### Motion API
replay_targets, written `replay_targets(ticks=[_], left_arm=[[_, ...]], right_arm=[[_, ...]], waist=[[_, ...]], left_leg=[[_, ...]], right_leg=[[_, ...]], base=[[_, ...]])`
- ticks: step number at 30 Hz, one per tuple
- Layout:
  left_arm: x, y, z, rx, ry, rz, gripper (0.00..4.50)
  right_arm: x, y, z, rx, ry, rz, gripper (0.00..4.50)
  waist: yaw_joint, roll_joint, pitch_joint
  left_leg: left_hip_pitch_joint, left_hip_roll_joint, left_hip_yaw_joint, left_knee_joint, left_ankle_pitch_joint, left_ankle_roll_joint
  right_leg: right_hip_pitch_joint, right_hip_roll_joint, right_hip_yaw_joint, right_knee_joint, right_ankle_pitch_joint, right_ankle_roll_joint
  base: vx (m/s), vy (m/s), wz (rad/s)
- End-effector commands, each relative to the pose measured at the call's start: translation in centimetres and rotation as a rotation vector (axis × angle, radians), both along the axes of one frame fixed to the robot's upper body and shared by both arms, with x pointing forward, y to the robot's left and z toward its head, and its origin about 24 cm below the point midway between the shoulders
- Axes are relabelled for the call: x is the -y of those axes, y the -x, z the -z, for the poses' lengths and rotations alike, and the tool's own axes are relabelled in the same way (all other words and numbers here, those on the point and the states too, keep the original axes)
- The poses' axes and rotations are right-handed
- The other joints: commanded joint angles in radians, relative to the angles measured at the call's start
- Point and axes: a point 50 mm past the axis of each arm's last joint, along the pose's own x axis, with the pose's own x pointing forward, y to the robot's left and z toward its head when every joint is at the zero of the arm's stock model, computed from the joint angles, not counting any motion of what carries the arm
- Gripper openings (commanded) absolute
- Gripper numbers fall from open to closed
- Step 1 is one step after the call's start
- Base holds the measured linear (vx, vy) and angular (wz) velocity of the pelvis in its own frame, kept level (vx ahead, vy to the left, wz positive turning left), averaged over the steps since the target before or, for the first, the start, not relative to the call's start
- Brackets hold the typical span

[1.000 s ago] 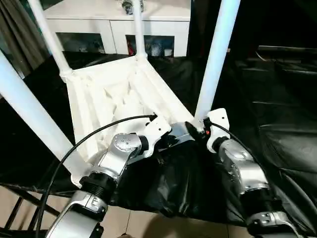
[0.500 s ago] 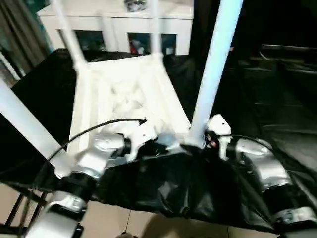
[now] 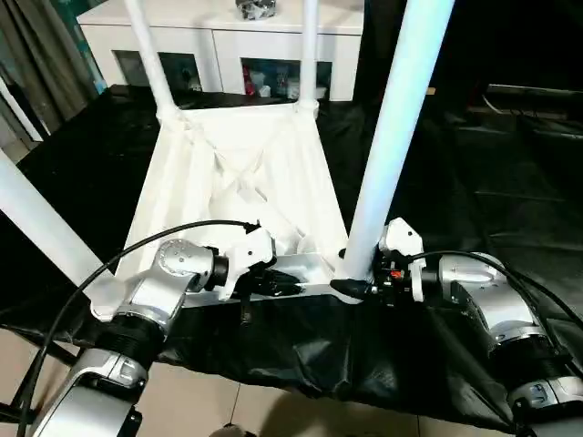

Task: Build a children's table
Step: Rotate leg to tighten

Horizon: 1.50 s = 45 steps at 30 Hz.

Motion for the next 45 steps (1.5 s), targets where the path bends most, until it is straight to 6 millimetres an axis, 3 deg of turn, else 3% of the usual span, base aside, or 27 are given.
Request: replay_targets(ticks=[1,6,8,10,11,13,17,18,19,20,21,25,27,29,36,40,45], left_arm=[[0.5,-0.3,-0.5,0.018,0.004,0.021,0.0],[0.8,-0.9,-0.4,0.05,0.0,-0.075,0.0],[1.5,-1.6,-0.3,0.071,0.001,-0.187,0.0],[3.1,-2.0,-0.2,0.093,0.013,-0.269,0.0],[3.9,-2.0,-0.2,0.097,0.025,-0.29,0.0],[5.5,-1.9,-0.2,0.091,0.053,-0.311,0.0],[8.2,-1.5,-0.2,0.087,0.089,-0.334,0.0],[8.9,-1.4,-0.2,0.094,0.095,-0.331,0.0],[9.5,-1.2,-0.2,0.103,0.095,-0.326,0.0],[9.8,-1.1,-0.2,0.109,0.095,-0.313,0.0],[9.9,-1.0,-0.2,0.113,0.095,-0.305,0.0],[9.4,-0.9,-0.2,0.118,0.087,-0.294,0.0],[9.1,-1.0,-0.3,0.121,0.087,-0.293,0.0],[7.7,-0.9,-0.4,0.126,0.091,-0.252,0.0],[5.5,-0.1,-0.5,0.101,0.108,-0.135,0.0],[4.6,0.1,-0.4,0.088,0.101,-0.105,0.0],[2.6,0.2,-0.5,0.053,0.089,-0.033,0.0]], right_arm=[[-1.2,0.8,0.8,-0.049,-0.018,-0.07,2.7],[-1.8,1.0,1.1,-0.034,-0.075,0.043,2.67],[-2.2,0.3,2.0,0.0,-0.036,0.219,2.66],[-3.1,0.0,2.7,-0.004,-0.037,0.365,2.66],[-3.4,-0.1,2.9,-0.004,-0.033,0.423,2.66],[-4.3,-0.4,3.0,-0.002,-0.046,0.498,2.65],[-5.7,-1.4,3.0,0.004,-0.045,0.691,2.65],[-6.2,-1.5,2.8,0.004,-0.064,0.711,2.65],[-6.6,-1.6,2.6,0.028,-0.059,0.715,2.65],[-6.8,-1.6,2.5,0.036,-0.069,0.71,2.65],[-6.9,-1.6,2.4,0.043,-0.072,0.707,3.0],[-6.3,-1.6,2.3,0.023,-0.096,0.699,3.48],[-6.0,-1.6,2.3,0.032,-0.089,0.69,3.65],[-4.5,-1.4,2.1,0.071,-0.055,0.618,3.8],[-1.5,-1.5,1.1,0.145,-0.027,0.45,3.8],[-0.5,-1.0,0.7,0.113,-0.025,0.305,3.8],[0.1,0.2,0.2,0.031,-0.029,0.057,3.8]], waist=[[0.003,-0.015,-0.064],[0.003,-0.016,-0.062],[-0.004,-0.015,-0.055],[-0.01,-0.016,-0.049],[-0.015,-0.011,-0.044],[-0.022,-0.013,-0.046],[-0.033,-0.014,-0.046],[-0.036,-0.003,-0.045],[-0.038,-0.01,-0.047],[-0.035,-0.011,-0.049],[-0.034,-0.01,-0.049],[-0.029,-0.008,-0.054],[-0.029,-0.008,-0.053],[-0.027,-0.008,-0.056],[-0.023,-0.006,-0.061],[-0.021,-0.006,-0.065],[-0.011,-0.005,-0.065]], left_leg=[[0.009,0.057,-0.013,-0.061,-0.157,0.097],[0.01,0.058,-0.012,-0.063,-0.163,0.092],[0.012,0.056,-0.014,-0.069,-0.206,0.068],[0.019,0.051,-0.019,-0.074,-0.283,0.023],[0.024,0.053,-0.021,-0.079,-0.314,0.004],[0.028,0.05,-0.025,-0.08,-0.348,-0.008],[0.027,0.047,-0.026,-0.08,-0.364,0.001],[0.024,0.046,-0.028,-0.083,-0.362,-0.001],[0.025,0.046,-0.028,-0.082,-0.36,-0.001],[0.025,0.046,-0.026,-0.08,-0.347,0.006],[0.023,0.045,-0.025,-0.08,-0.338,0.011],[0.019,0.047,-0.02,-0.078,-0.279,0.036],[0.018,0.046,-0.019,-0.078,-0.275,0.04],[0.013,0.048,-0.02,-0.077,-0.262,0.05],[0.009,0.051,-0.018,-0.07,-0.217,0.072],[0.004,0.053,-0.016,-0.062,-0.155,0.116],[0.003,0.055,-0.013,-0.058,-0.157,0.136]], right_leg=[[0.053,-0.07,0.043,-0.06,-0.141,-0.261],[0.051,-0.07,0.045,-0.063,-0.157,-0.254],[0.046,-0.07,0.044,-0.072,-0.232,-0.24],[0.044,-0.074,0.045,-0.087,-0.396,-0.192],[0.037,-0.072,0.046,-0.093,-0.44,-0.176],[0.036,-0.073,0.045,-0.099,-0.483,-0.154],[0.033,-0.073,0.047,-0.107,-0.494,-0.138],[0.034,-0.072,0.047,-0.105,-0.49,-0.137],[0.036,-0.071,0.045,-0.105,-0.482,-0.133],[0.035,-0.071,0.048,-0.106,-0.458,-0.137],[0.037,-0.071,0.049,-0.104,-0.444,-0.14],[0.043,-0.069,0.051,-0.092,-0.32,-0.175],[0.046,-0.069,0.05,-0.092,-0.314,-0.182],[0.051,-0.071,0.049,-0.089,-0.3,-0.185],[0.055,-0.072,0.047,-0.079,-0.221,-0.214],[0.055,-0.068,0.045,-0.065,-0.105,-0.254],[0.055,-0.067,0.041,-0.062,-0.112,-0.265]], base=[[0.0,0.0,0.0],[0.0,0.0,0.0],[0.0,0.0,0.0],[0.0,0.0,0.0],[0.0,0.0,0.0],[0.0,0.0,0.0],[0.0,0.0,0.0],[0.0,0.0,0.0],[0.0,0.0,0.0],[0.0,0.0,0.0],[0.0,0.0,0.0],[0.0,0.0,0.0],[0.0,0.0,0.0],[0.0,0.0,0.0],[0.0,0.0,0.0],[0.0,0.0,0.0],[0.0,0.0,0.0]])
